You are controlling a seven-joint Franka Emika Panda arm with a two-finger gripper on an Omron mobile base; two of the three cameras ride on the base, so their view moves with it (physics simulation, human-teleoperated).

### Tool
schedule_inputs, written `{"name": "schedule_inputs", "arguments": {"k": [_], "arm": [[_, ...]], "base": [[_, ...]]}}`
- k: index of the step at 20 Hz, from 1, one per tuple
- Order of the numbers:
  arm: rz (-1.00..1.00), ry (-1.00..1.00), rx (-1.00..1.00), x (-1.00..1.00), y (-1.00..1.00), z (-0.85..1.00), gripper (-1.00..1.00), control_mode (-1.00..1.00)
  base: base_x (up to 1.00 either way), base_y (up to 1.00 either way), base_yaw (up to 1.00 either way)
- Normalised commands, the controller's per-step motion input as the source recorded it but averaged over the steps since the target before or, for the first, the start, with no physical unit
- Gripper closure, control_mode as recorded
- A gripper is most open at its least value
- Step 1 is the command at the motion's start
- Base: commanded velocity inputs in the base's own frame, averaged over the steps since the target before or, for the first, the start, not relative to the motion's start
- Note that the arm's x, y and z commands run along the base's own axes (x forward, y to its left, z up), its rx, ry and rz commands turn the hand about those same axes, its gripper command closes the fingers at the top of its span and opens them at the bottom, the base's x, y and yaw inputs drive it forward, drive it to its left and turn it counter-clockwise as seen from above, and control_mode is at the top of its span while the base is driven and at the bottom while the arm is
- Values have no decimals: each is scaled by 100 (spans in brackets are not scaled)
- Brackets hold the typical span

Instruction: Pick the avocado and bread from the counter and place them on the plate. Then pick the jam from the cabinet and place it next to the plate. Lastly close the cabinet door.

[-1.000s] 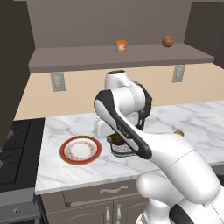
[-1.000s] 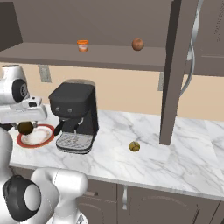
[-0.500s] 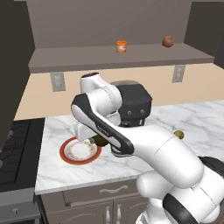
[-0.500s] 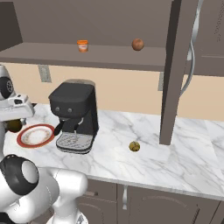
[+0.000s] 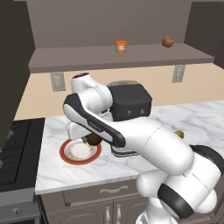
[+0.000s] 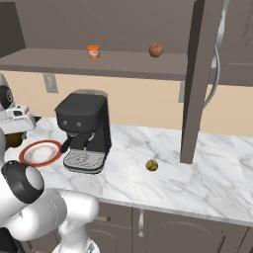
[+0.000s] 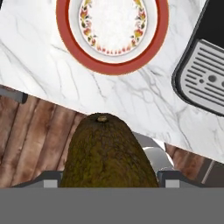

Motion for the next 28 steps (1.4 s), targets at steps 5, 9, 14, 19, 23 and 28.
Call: {"name": "schedule_inputs", "arguments": {"k": [5,9,14,19,23,28], "arm": [[0,-2,0,18,7,-15,100,-100],[0,-4,0,14,7,-15,100,-100],[0,-8,0,10,8,-12,100,-100],[0,-8,0,9,5,-15,100,-100],[0,-6,0,9,3,-15,100,-100],[0,-4,0,7,4,-11,100,-100]], "base": [[0,0,0],[0,0,0],[0,0,0],[0,0,0],[0,0,0],[0,0,0]]}}
